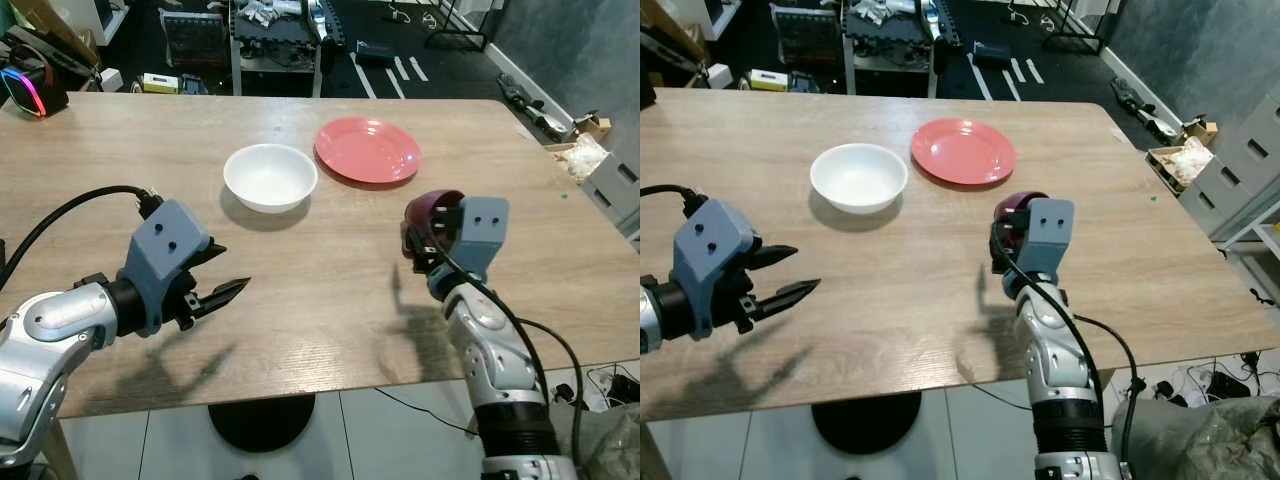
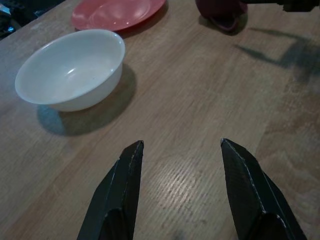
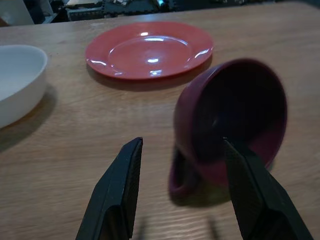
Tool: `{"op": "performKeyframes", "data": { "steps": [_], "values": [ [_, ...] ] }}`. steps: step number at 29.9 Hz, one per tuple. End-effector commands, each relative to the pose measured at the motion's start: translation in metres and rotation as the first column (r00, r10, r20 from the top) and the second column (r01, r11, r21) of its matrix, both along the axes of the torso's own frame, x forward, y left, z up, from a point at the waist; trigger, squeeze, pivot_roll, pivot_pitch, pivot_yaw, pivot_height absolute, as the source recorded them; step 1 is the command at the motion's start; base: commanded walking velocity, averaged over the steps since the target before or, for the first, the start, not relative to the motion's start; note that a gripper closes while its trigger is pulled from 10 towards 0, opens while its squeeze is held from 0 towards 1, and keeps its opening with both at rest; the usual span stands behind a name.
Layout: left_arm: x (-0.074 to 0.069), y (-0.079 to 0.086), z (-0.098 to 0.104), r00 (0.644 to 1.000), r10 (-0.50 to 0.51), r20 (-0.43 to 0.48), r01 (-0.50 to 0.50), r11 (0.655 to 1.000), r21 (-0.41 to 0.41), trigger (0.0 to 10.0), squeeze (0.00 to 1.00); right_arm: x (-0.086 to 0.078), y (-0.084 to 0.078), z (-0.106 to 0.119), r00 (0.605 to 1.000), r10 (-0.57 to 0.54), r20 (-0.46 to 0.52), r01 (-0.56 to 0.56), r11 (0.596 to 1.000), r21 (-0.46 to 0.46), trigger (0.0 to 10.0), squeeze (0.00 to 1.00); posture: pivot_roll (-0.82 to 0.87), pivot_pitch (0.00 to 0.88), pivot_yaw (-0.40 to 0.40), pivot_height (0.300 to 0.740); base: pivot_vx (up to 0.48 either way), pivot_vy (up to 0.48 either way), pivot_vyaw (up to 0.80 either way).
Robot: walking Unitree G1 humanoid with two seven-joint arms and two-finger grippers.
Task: Setting the table
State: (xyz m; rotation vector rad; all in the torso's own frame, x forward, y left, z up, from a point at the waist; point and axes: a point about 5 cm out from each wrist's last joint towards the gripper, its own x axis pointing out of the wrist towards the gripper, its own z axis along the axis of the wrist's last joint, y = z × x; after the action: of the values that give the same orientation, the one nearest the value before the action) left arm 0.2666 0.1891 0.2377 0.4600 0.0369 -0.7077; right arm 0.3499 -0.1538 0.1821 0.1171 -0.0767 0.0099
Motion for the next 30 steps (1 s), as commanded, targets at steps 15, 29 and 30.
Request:
{"op": "performKeyframes", "data": {
  "steps": [15, 29, 30],
  "values": [
    [0.013, -0.003, 0.003, 0.998, -0.063, -0.005, 0.063, 0.998, 0.005, 10.0, 0.0, 0.019, 0.013, 0.001, 0.997, -0.029, 0.067, 0.029, 1.0, -0.007, 10.0, 0.0, 0.15, 0.147, 0.02, 0.74, 0.0, 0.0, 0.0],
    [0.035, -0.022, -0.001, 0.992, -0.124, -0.009, 0.124, 0.992, -0.013, 10.0, 0.0, 0.032, 0.021, -0.005, 0.998, -0.036, 0.059, 0.038, 0.999, -0.039, 10.0, 0.0, 0.15, 0.164, 0.02, 0.74, 0.0, 0.0, 0.0],
    [0.035, -0.022, 0.002, 0.992, -0.126, 0.001, 0.126, 0.992, -0.021, 10.0, 0.0, 0.031, 0.021, 0.006, 0.995, -0.028, 0.096, 0.03, 0.999, -0.015, 10.0, 0.0, 0.15, 0.166, 0.02, 0.74, 0.0, 0.0, 0.0]
  ]
}}
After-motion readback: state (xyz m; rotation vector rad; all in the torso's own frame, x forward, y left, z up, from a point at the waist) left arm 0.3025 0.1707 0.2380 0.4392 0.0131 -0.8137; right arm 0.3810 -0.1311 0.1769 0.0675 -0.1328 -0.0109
